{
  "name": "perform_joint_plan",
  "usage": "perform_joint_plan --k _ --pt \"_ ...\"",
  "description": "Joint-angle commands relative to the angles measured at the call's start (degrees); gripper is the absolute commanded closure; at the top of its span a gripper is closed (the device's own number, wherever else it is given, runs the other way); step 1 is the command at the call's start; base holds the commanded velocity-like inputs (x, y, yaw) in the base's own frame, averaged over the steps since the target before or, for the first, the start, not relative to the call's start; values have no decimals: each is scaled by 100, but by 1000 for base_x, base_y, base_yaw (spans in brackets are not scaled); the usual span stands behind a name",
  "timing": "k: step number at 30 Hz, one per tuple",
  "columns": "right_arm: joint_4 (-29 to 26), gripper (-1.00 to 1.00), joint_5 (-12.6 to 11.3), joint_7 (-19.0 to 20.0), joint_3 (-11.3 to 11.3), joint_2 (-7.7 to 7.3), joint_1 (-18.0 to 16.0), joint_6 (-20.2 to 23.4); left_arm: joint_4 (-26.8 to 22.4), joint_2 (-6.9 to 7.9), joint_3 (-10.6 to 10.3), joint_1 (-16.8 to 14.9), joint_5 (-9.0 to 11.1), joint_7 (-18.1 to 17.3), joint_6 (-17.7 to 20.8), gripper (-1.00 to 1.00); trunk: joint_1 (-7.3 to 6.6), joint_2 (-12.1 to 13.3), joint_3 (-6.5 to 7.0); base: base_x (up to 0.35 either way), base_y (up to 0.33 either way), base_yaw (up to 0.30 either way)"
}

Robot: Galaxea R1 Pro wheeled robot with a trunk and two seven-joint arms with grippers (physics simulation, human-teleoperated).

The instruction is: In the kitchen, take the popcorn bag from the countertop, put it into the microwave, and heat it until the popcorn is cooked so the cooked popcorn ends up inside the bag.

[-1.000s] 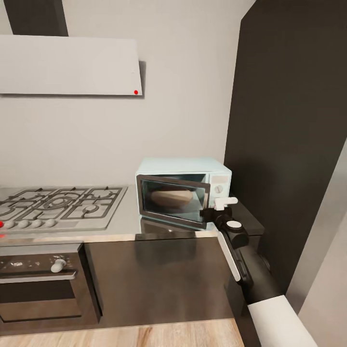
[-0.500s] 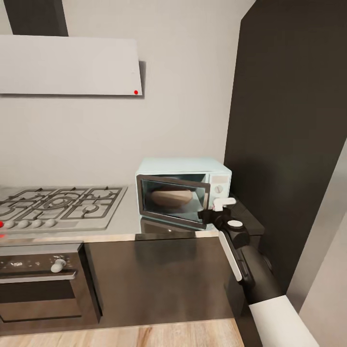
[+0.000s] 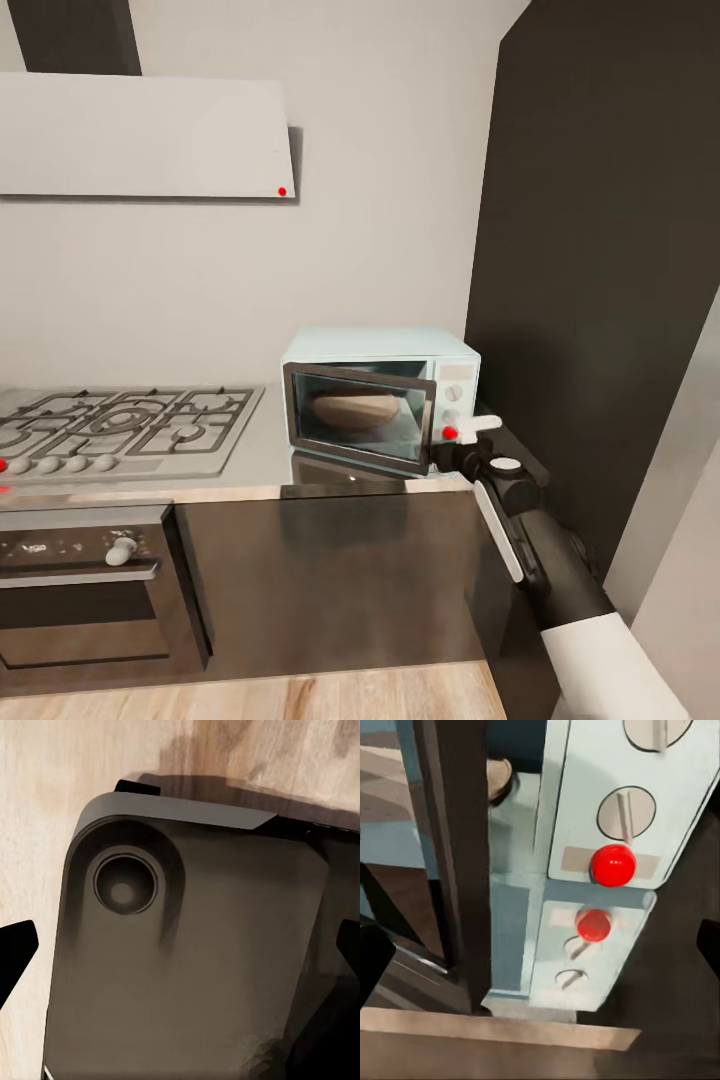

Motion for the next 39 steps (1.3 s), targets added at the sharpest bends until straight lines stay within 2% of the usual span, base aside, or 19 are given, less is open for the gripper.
perform_joint_plan --k 1,3,6,7,9,14,23,39 --pt "-5 -100 -23 -25 4 -77 -4 30 -2 -1 7 -1 33 4 -9 -100 0 -3 -6 0 0 0" --pt "-5 -100 -36 -24 4 -274 -4 46 -2 -1 7 -1 34 4 -9 -100 0 -3 -6 0 0 0" --pt "-7 -100 -42 -24 -52 -351 -4 306 -2 -1 7 -1 34 4 -9 -100 0 -3 -6 0 0 0" --pt "-11 -100 -49 -27 -190 -361 -4 426 -2 -1 7 -1 34 4 -9 -100 0 -3 -6 0 0 0" --pt "-13 -100 -56 -29 -358 -363 -4 482 -2 -1 7 -1 34 4 -9 -100 0 -3 -6 0 0 0" --pt "-16 -100 -59 -33 -471 -361 -4 506 -2 -1 7 -1 34 4 -9 -100 0 -3 -6 0 0 0" --pt "-32 -100 -56 -39 -490 -346 -4 463 -2 -3 7 -1 32 4 -9 -100 0 -3 -6 2 0 0" --pt "-45 -100 -64 -28 -456 -308 -4 427 -2 -1 7 -1 34 4 -9 -100 0 -3 -6 234 0 0"
